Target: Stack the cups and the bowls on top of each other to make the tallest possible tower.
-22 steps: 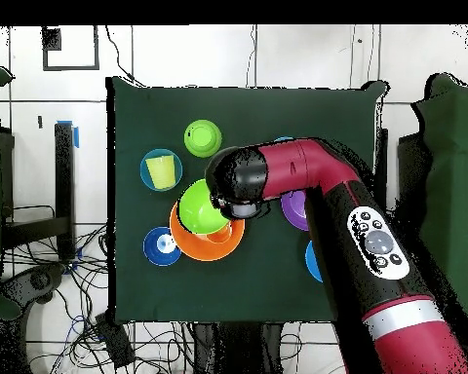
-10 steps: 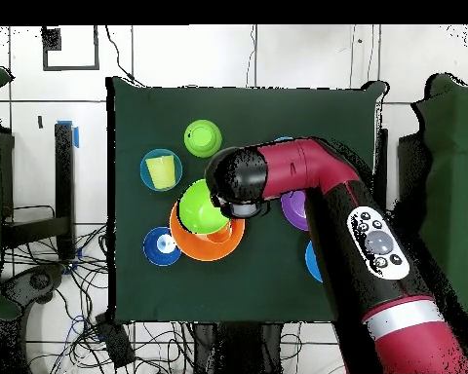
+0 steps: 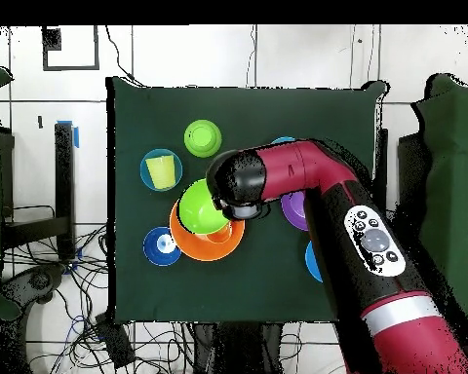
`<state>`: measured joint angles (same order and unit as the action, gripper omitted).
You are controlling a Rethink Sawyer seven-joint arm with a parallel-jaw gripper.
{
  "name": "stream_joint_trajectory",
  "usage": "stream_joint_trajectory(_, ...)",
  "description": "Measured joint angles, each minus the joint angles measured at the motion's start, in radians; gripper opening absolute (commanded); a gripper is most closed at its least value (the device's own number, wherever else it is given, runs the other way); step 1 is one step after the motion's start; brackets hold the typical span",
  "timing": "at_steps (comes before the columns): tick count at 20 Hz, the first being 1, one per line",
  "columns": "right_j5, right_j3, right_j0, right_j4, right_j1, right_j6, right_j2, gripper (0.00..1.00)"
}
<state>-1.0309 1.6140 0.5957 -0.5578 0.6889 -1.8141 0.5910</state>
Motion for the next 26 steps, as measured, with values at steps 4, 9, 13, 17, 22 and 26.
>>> stream_joint_trajectory(4, 0.000, 0.000, -0.001, -0.004, -0.010, 0.000, 0.000, 1.00)
stream_joint_trajectory(9, 0.005, 0.001, -0.002, -0.019, -0.018, 0.000, 0.000, 1.00)
stream_joint_trajectory(13, 0.017, 0.004, -0.004, -0.033, -0.019, 0.000, 0.000, 1.00)
stream_joint_trajectory(17, 0.038, 0.006, -0.009, -0.039, -0.019, 0.000, 0.000, 1.00)
stream_joint_trajectory(22, 0.054, 0.006, -0.012, -0.044, -0.029, 0.000, 0.000, 1.00)
stream_joint_trajectory(26, 0.064, 0.006, -0.017, -0.060, -0.045, 0.000, 0.000, 1.00)
